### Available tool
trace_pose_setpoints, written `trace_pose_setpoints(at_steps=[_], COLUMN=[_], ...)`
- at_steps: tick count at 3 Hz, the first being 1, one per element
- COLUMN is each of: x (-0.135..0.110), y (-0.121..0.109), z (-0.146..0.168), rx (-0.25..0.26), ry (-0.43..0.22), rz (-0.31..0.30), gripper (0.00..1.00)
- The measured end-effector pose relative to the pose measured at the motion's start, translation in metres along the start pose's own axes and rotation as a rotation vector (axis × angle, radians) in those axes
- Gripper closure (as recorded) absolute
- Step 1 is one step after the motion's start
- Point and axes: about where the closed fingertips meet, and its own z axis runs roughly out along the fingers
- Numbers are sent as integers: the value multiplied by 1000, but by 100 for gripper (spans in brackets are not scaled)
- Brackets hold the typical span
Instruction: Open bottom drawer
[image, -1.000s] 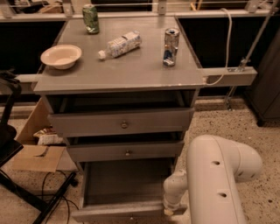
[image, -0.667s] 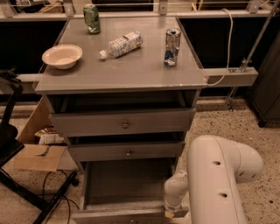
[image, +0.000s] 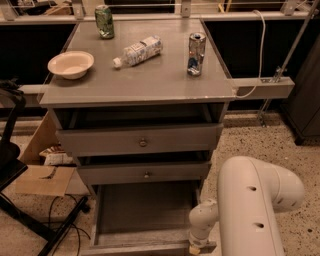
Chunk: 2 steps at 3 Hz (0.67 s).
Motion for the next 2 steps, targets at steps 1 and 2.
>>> trace_pose_setpoints(at_steps=[1,2], x=[7,18], y=[15,44], z=[5,16], rx=[-31,-94], ry=[0,5], rz=[15,32], gripper=[100,100])
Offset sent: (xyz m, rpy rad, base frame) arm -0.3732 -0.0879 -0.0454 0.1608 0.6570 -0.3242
